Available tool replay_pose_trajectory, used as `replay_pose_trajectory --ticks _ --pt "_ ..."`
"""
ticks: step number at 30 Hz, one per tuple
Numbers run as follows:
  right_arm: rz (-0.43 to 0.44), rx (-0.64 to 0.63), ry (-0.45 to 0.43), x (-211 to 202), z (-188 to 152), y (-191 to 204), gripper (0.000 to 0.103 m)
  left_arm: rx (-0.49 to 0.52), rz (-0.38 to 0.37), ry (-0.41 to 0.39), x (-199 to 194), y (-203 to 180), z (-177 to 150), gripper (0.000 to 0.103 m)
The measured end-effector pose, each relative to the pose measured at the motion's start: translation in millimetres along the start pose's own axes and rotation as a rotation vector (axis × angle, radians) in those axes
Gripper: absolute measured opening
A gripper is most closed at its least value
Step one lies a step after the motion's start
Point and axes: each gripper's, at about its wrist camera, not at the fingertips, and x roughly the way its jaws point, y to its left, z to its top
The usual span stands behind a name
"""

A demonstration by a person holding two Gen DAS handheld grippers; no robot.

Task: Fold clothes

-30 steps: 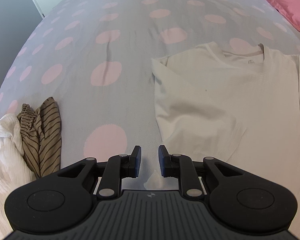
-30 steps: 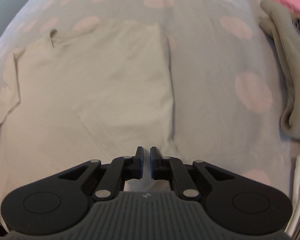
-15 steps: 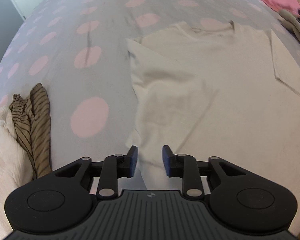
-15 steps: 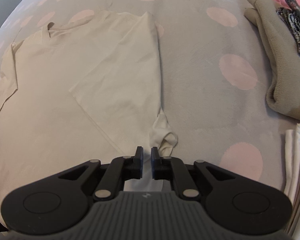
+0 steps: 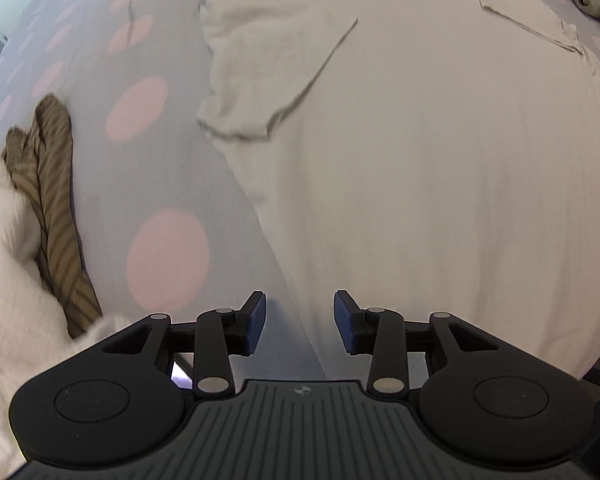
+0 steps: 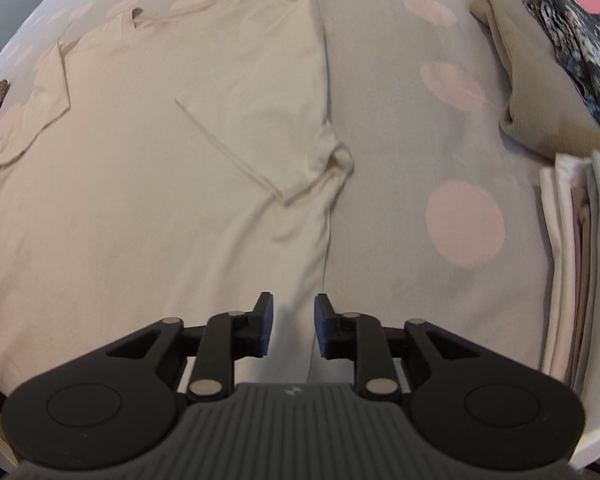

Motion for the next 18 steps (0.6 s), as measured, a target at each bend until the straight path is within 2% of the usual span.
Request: replay_pose_trajectory --ticks 6,12,18 --pt "0.001 -0.028 0.069 9 -34 2 0.036 0.017 0.006 0.045 2 -10 -28 0.037" --pt "0.016 -0.048 0.139 18 -67 3 0.038 0.044 0.034 0.084 2 -19 -48 0.039" --pt "0.029 -0.068 0.167 20 -81 6 0.04 0.05 0.013 0.14 3 -25 -60 0.039"
